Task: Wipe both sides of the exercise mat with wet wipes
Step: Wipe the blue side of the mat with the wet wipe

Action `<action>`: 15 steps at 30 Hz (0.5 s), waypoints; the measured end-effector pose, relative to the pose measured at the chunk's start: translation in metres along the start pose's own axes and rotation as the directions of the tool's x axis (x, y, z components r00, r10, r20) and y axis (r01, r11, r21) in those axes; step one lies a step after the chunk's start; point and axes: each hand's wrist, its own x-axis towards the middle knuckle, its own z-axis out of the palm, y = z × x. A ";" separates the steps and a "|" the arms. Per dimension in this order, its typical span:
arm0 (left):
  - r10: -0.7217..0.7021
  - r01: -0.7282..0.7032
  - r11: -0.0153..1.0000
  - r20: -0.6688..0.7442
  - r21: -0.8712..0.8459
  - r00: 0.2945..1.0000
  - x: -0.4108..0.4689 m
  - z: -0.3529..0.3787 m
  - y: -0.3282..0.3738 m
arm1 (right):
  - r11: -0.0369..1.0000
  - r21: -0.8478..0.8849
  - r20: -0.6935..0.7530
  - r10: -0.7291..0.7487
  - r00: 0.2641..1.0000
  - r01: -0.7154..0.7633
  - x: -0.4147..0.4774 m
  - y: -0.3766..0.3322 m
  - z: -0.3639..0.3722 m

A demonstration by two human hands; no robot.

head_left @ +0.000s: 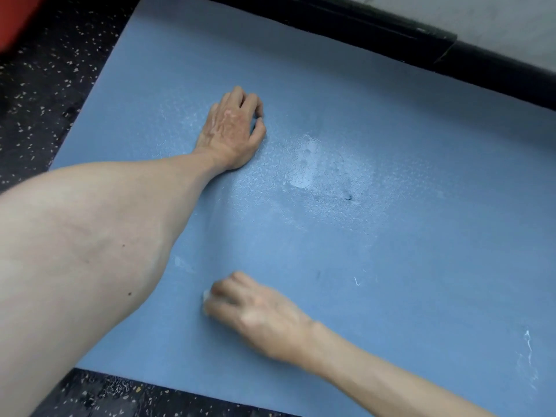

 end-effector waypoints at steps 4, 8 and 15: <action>-0.011 0.013 0.998 -0.030 0.065 0.999 -0.004 0.002 0.003 | 0.960 -0.096 -0.331 0.219 0.918 -0.264 0.025 0.049 -0.029; -0.063 0.064 0.998 -0.070 0.016 0.996 -0.037 0.002 0.020 | 0.982 -0.066 -0.248 0.155 0.956 -0.177 -0.004 0.025 -0.010; 0.100 -0.096 0.990 0.033 -0.104 0.994 -0.126 -0.005 0.059 | 0.948 -0.203 -0.325 0.171 0.930 -0.245 -0.029 0.071 -0.058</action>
